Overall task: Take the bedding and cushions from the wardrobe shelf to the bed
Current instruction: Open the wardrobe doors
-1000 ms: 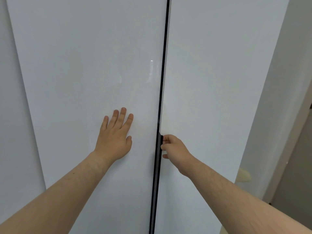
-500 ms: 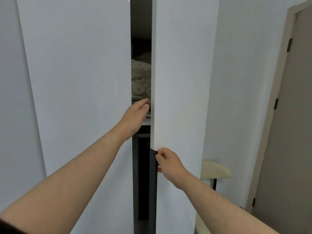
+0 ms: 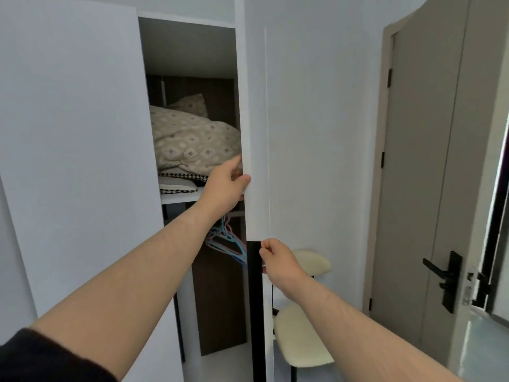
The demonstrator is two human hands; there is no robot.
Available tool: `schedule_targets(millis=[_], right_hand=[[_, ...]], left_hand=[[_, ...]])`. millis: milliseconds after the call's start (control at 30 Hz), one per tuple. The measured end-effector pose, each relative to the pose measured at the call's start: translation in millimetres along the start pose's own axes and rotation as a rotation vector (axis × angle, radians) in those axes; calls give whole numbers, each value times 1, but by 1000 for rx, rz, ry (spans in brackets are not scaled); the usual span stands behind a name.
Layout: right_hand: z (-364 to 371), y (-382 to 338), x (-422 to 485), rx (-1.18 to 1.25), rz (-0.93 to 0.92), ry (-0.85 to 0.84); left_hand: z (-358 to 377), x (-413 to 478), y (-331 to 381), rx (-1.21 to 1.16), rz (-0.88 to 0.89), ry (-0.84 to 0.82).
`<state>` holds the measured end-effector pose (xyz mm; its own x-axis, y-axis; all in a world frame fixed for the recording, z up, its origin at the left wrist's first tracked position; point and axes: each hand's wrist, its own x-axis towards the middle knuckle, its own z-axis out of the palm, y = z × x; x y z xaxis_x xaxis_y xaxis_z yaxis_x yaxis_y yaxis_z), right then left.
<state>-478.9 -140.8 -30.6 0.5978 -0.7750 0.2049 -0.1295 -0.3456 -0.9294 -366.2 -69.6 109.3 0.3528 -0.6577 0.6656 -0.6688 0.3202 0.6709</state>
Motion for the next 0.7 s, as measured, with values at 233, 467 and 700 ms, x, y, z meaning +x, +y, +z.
schedule_targets(millis=[233, 467, 700], right_hand=[[-62, 30, -13, 57, 70, 188], [-117, 46, -9, 128, 143, 268], [-130, 54, -4, 198, 162, 251]], left_hand=[[84, 6, 34, 188, 31, 99], [149, 24, 55, 210, -10, 97], [160, 28, 54, 172, -14, 83]])
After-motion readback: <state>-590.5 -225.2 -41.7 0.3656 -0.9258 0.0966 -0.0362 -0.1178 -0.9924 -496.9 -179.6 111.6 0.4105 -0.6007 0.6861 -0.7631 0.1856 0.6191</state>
